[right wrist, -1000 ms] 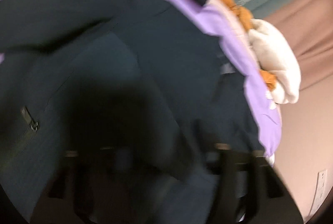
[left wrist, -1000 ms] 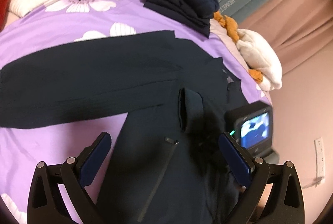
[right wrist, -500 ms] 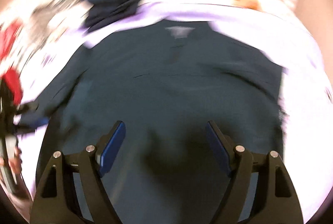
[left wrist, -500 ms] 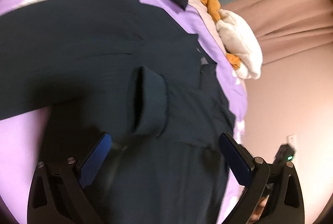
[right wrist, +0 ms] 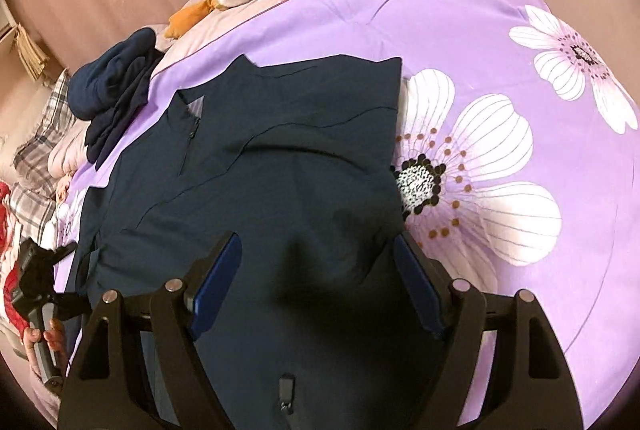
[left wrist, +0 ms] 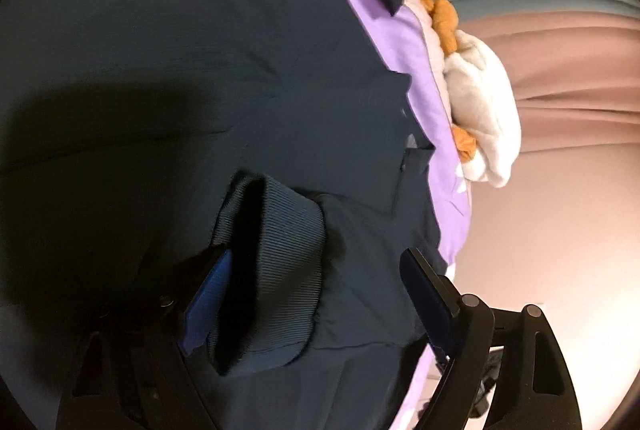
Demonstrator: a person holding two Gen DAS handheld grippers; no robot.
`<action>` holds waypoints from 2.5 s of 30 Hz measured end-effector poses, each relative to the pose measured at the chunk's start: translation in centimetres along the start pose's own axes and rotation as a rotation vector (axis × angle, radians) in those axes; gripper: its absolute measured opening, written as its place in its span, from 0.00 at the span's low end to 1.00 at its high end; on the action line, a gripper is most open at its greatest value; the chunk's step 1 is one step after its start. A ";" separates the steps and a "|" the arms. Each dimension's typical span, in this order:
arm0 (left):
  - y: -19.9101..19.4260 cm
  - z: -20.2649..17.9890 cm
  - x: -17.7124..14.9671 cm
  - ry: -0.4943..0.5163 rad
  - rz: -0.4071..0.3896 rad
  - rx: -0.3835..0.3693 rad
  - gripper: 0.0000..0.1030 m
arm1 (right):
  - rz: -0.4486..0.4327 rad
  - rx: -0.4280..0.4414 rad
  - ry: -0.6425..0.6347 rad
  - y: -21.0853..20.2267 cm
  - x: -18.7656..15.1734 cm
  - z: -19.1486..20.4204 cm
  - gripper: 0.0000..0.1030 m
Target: Fold large clothes
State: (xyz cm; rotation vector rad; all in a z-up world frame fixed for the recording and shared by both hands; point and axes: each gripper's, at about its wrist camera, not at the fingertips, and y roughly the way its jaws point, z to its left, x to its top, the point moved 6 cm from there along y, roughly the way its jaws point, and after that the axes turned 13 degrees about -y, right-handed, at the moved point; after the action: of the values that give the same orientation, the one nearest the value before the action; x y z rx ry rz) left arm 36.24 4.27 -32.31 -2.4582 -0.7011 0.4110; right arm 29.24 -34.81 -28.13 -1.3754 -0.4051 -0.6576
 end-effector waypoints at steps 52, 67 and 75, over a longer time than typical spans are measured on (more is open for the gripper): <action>1.4 -0.8 -0.4 0.421 0.071 0.210 0.30 | 0.126 -0.080 -0.393 8.5 -0.7 4.6 0.29; -15.8 4.2 -2.4 0.216 -0.253 0.056 0.79 | -0.039 0.136 -0.290 -2.7 -4.5 10.0 0.50; -26.2 14.2 -3.1 -0.038 -0.463 0.011 0.80 | -0.047 0.257 -0.235 -5.0 -9.4 14.1 0.59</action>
State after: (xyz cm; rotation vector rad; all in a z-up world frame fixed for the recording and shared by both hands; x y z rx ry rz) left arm 17.44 27.20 -28.14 -2.1889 -1.2399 0.2774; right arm 20.48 -19.50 -27.80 -1.2031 -0.6876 -0.4639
